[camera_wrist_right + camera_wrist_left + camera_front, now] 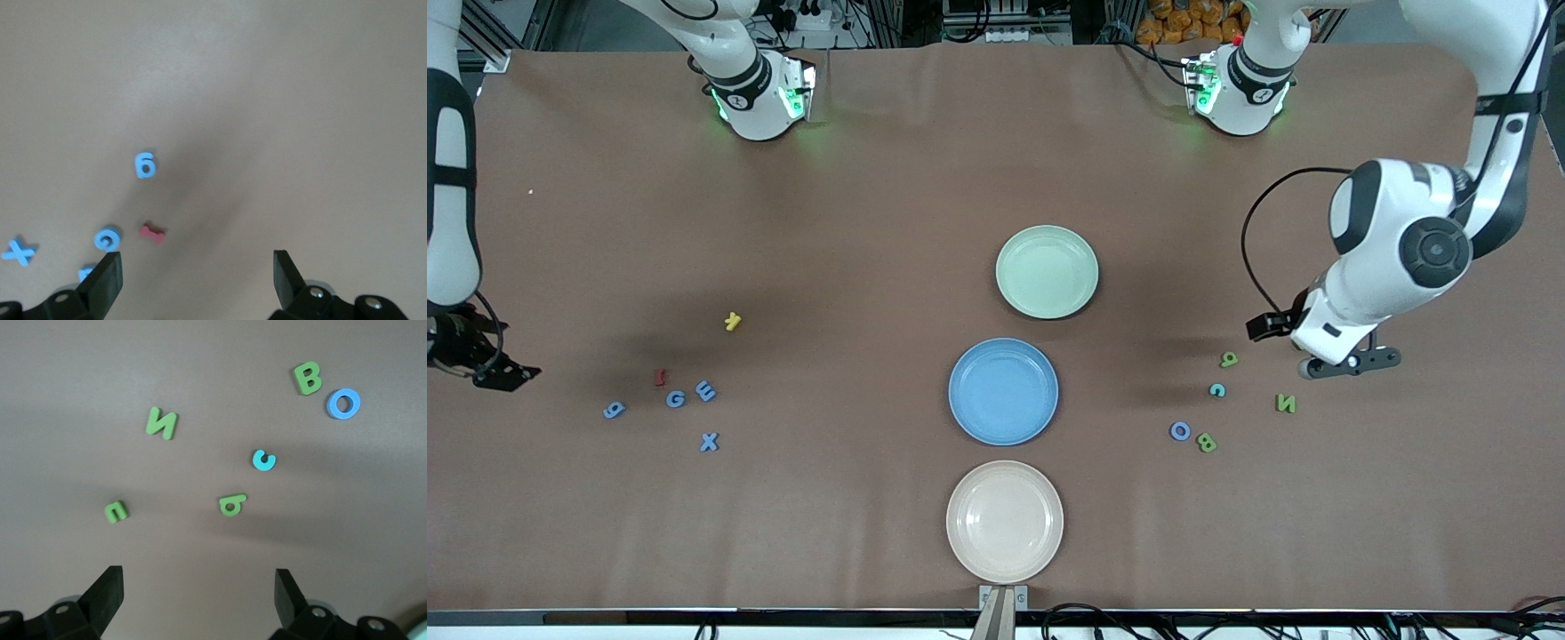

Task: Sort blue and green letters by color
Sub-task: 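Lower the left gripper to the green b while the right gripper lowers to blue 6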

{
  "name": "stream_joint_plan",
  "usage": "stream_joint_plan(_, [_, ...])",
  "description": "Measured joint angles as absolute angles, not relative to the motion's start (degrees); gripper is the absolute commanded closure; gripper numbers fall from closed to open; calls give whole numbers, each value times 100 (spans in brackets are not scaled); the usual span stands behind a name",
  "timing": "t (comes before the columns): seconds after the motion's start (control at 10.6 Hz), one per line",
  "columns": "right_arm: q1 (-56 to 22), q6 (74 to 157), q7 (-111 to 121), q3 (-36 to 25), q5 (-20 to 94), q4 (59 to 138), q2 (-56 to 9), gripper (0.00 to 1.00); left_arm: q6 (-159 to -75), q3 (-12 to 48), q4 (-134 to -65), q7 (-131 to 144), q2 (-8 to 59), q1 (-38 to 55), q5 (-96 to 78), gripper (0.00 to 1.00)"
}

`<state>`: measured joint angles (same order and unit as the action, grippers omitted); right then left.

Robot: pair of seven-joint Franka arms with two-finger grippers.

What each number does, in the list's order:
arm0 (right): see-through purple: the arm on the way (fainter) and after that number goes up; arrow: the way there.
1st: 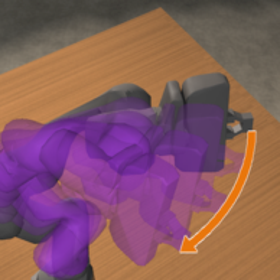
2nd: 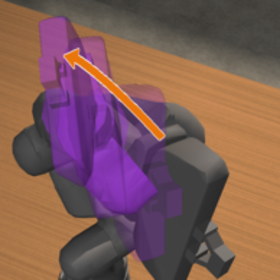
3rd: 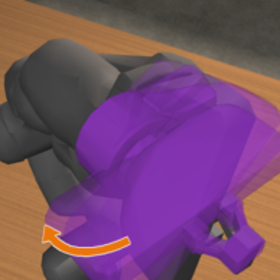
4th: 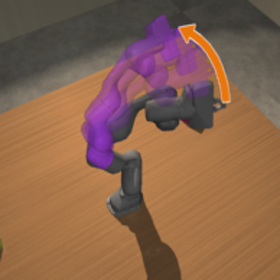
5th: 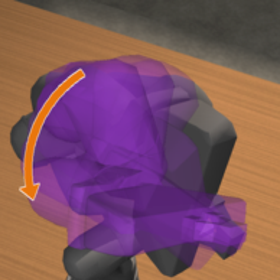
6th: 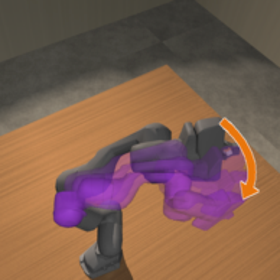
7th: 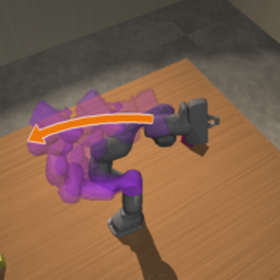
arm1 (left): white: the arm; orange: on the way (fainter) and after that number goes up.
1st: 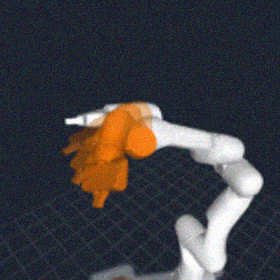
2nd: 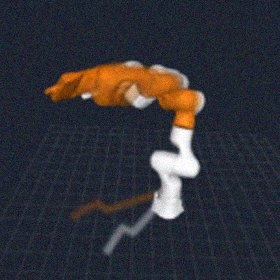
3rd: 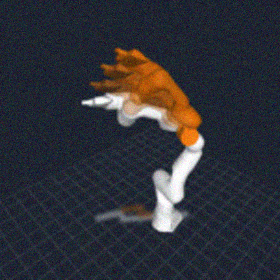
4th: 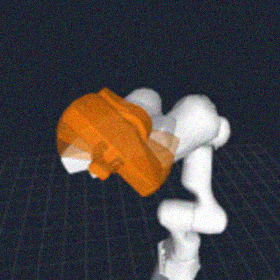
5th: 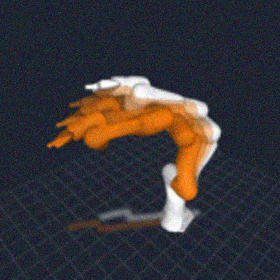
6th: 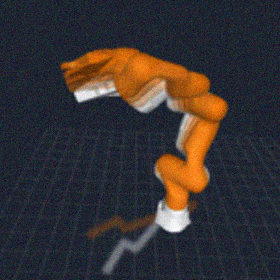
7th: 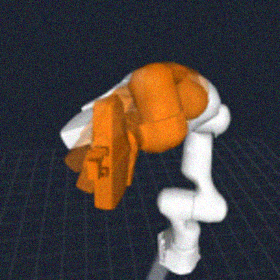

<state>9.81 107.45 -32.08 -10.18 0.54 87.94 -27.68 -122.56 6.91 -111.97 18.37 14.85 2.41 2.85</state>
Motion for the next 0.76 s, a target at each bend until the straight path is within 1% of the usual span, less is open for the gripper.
stream_joint_plan(0.19, [982,11091,-3311,-1020,512,8792,-3052,0,-12865,691,-11393,1901,1772,275,290,0])
stream_joint_plan(0.76, [1095,11530,-3316,-1026,567,8712,-3463,0,-13777,692,-11534,2495,2428,365,315,0])
